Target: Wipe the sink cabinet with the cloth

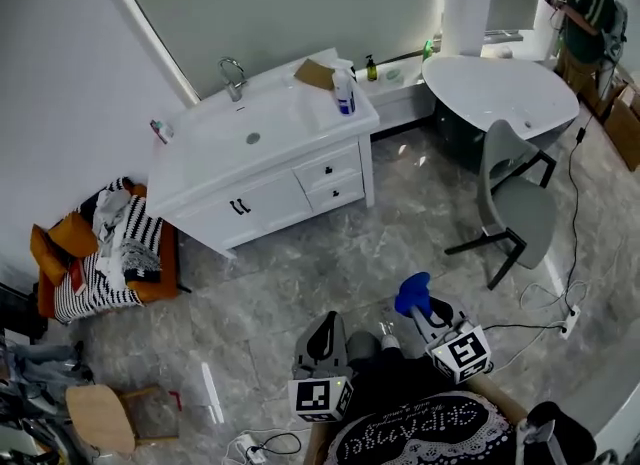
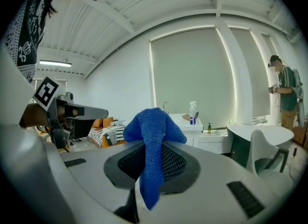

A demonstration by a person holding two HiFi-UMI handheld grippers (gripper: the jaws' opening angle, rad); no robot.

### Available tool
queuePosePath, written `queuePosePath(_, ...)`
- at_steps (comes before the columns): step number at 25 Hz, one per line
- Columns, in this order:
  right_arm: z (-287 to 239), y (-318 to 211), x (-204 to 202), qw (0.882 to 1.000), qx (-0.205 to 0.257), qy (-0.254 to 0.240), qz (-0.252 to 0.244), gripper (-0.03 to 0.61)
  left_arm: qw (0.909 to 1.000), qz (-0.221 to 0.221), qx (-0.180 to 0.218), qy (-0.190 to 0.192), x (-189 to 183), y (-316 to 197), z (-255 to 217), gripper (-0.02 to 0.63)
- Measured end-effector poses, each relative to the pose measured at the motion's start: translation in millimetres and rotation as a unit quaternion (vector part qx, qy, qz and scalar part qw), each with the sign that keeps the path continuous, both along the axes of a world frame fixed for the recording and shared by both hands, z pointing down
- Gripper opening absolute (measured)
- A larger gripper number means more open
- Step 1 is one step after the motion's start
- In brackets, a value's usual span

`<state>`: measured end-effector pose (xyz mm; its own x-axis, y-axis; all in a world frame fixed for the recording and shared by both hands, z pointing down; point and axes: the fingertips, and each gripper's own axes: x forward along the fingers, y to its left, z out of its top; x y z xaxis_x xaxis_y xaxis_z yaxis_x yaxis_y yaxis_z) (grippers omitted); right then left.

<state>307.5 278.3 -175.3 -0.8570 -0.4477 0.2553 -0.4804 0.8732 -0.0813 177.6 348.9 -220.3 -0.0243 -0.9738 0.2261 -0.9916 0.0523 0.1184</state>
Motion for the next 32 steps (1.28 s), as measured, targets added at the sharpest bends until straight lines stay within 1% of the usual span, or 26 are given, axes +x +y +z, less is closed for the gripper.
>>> queuePosePath(4, 6, -6, 2, 1.000, -0.006, 0.012, 0.014, 0.061, 0.9998, 0.007, -0.011, 0.017, -5, -9, 10, 0.003)
queuePosePath(8, 8, -18, -3, 0.999, -0.012, 0.017, 0.035, 0.061, 0.9994, 0.022, -0.012, 0.024, -14, -24, 10, 0.005)
queuePosePath(13, 2, -28, -30, 0.999, -0.016, 0.015, 0.044, 0.061, 0.9986, 0.048, -0.002, 0.020, -35, -44, -1, 0.005)
queuePosePath(16, -4, -32, -51, 0.999, -0.018, 0.013, 0.039, 0.061, 0.9985, 0.052, 0.001, 0.016, -53, -53, -10, 0.005)
queuePosePath(21, -2, -38, -84, 0.999, -0.023, 0.012, 0.033, 0.061, 0.9990, 0.042, 0.006, 0.012, -87, -56, -14, 0.005)
queuePosePath(25, -1, -42, -110, 0.999, -0.025, 0.010, 0.025, 0.061, 0.9995, 0.031, 0.002, 0.010, -113, -52, -11, 0.005)
queuePosePath(28, 1, -44, -124, 0.999, -0.024, 0.010, 0.023, 0.060, 0.9998, 0.016, -0.001, 0.012, -132, -47, -8, 0.003)
queuePosePath(32, 2, -50, -135, 0.999, -0.023, 0.014, 0.024, 0.061, 0.9999, -0.007, 0.008, 0.012, -154, -46, -11, 0.005)
